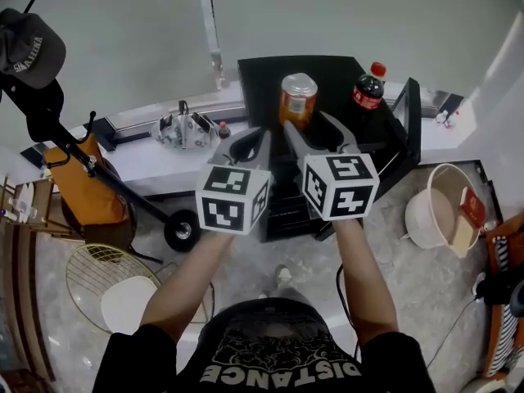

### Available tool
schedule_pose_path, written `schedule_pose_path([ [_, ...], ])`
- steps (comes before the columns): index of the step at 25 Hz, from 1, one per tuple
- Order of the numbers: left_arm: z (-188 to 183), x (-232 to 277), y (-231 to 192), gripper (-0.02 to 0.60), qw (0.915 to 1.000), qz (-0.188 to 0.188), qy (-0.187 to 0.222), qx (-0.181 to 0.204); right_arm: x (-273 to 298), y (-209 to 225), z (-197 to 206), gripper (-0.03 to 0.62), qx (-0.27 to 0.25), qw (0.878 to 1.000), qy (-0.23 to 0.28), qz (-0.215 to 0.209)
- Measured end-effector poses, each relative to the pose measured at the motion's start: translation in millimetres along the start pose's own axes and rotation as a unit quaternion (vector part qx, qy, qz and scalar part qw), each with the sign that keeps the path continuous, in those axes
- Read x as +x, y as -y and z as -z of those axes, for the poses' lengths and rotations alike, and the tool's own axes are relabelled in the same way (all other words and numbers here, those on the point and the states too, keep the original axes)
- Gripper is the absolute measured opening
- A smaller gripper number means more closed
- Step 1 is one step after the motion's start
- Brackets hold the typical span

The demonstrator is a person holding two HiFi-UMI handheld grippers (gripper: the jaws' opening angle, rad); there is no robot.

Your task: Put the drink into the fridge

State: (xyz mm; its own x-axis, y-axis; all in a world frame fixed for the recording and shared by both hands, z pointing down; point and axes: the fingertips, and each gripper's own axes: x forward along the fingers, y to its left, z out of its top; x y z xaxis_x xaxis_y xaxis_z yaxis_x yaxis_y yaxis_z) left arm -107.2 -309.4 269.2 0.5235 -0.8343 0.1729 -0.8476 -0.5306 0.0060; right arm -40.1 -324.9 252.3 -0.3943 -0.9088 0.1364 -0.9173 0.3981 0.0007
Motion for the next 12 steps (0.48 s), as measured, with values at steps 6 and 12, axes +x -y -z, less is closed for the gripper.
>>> schedule_pose_path([
  [6,1,10,-10,0.005,0.9999,-0.014,0.0,0.0,14,10,3,0.29,0.003,1.0,-0.015,0.002],
  [12,2,18,-21,0.006,0.9997,-0.024,-0.005,-0.003,29,13,3,0.33,0.013,0.999,-0.039,-0.005],
])
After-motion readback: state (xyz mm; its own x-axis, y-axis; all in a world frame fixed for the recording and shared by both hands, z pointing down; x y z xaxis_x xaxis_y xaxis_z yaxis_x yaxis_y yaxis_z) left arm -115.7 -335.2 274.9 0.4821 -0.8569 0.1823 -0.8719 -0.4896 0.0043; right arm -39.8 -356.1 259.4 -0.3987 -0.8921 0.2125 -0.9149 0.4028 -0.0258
